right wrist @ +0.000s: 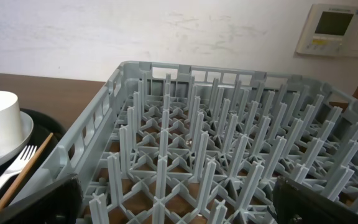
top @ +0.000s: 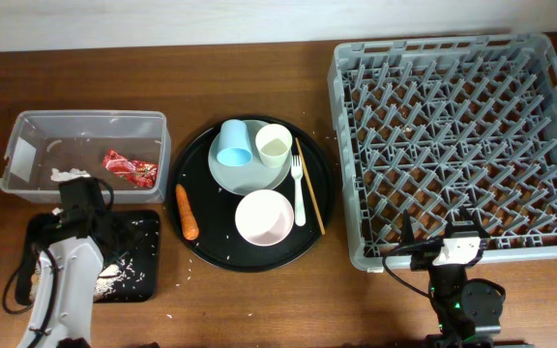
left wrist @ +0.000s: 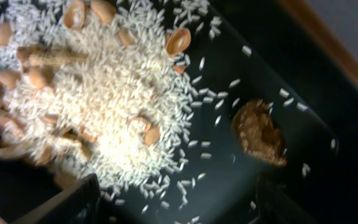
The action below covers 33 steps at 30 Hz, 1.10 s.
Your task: Sort waste into correct bins and load items into the dishwasher rack
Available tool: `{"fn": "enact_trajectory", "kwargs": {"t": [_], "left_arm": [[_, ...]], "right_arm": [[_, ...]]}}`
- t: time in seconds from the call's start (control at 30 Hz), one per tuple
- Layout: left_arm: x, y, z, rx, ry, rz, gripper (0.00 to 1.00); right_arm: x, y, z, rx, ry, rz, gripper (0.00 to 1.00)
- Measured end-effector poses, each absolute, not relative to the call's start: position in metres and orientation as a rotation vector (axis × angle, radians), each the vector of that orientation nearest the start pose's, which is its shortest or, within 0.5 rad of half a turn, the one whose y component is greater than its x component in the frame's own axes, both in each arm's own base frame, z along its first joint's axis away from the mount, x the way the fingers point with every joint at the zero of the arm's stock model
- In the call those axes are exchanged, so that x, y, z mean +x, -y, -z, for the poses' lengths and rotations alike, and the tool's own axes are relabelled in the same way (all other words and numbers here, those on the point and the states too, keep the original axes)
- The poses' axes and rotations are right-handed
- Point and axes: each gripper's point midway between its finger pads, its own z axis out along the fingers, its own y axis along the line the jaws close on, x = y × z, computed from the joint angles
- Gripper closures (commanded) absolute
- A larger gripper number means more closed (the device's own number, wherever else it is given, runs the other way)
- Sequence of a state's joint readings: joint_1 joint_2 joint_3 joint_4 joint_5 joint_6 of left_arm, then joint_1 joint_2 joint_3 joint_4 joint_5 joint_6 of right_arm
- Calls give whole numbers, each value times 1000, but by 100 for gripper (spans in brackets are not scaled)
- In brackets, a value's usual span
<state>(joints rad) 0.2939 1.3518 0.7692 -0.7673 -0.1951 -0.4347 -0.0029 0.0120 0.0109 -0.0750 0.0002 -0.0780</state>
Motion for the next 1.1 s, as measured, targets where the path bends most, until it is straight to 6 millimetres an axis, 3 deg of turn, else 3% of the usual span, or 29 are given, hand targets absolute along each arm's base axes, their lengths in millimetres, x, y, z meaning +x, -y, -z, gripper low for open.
{"fn": "enact_trajectory", "kwargs": {"t": [0.07, 0.13, 0.2, 0.33, 0.37, 0.43, 0.53, 0.73, 1.1], "left_arm": [[247, -103, -68, -1016, -2651, -228, 36], [268, -85, -101, -887, -2588, -96, 55], [272, -56, -122, -736, -2565, -17, 63], [278, 6, -127, -445, -2616, 75, 63], [279, 23, -126, -381, -2629, 100, 63], [283, 37, -118, -350, -2649, 117, 63], [287, 42, -95, -342, -2720, 95, 63], [295, 42, -57, -357, -2815, 45, 61], [305, 40, -16, -366, -2878, -23, 61]], "right_arm": [[246, 1, -158, -62, -1646, 62, 2], [246, 1, -158, -62, -1646, 62, 1], [246, 1, -158, -62, -1646, 62, 1], [246, 1, -158, -62, -1646, 63, 1], [246, 1, -158, -62, -1646, 62, 1], [246, 1, -158, -62, -1646, 62, 1], [246, 1, -158, -62, -1646, 62, 1], [246, 1, -158, -62, -1646, 62, 1], [246, 1, -158, -62, -1646, 62, 1]]}}
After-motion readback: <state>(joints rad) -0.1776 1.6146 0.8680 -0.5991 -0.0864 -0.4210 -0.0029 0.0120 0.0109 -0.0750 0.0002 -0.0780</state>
